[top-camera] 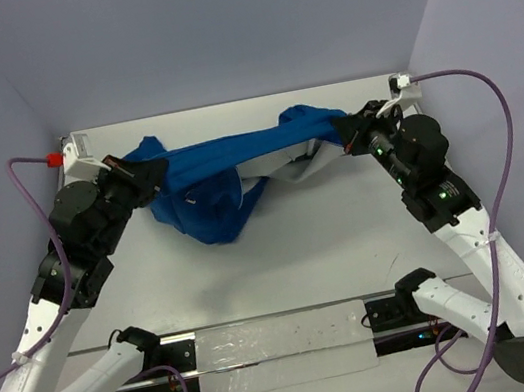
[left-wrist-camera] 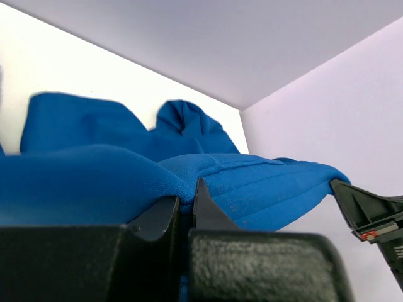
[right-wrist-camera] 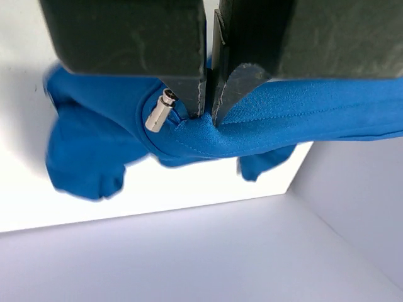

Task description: Zip up the jacket

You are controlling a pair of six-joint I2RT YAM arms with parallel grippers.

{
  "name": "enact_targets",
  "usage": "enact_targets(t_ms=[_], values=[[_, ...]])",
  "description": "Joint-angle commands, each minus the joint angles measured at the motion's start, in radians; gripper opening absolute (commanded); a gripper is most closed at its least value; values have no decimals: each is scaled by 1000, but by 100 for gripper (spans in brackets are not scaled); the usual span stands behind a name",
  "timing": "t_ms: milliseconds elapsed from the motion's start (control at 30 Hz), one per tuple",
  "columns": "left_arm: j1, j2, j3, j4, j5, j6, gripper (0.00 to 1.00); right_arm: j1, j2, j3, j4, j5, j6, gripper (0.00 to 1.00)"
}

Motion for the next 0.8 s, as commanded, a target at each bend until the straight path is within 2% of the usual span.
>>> enact_targets(t_ms=[0,300,533,700,767], values=[[10,6,71,39,-20,45,0,-9,-17,80,-9,56,-60,0],[10,18,95,28,-4,49,0,-9,12,104,-18,40,-77,0],[9,23,299,-8,82,93,0,-9,-47,244,-72,10,-127,0],[9,-3,460,6,68,151,0,-9,-105,379,-88,-13,-153,0],[10,-17,468,48,60,168,0,-9,-118,397,-70,-14,-155,0]])
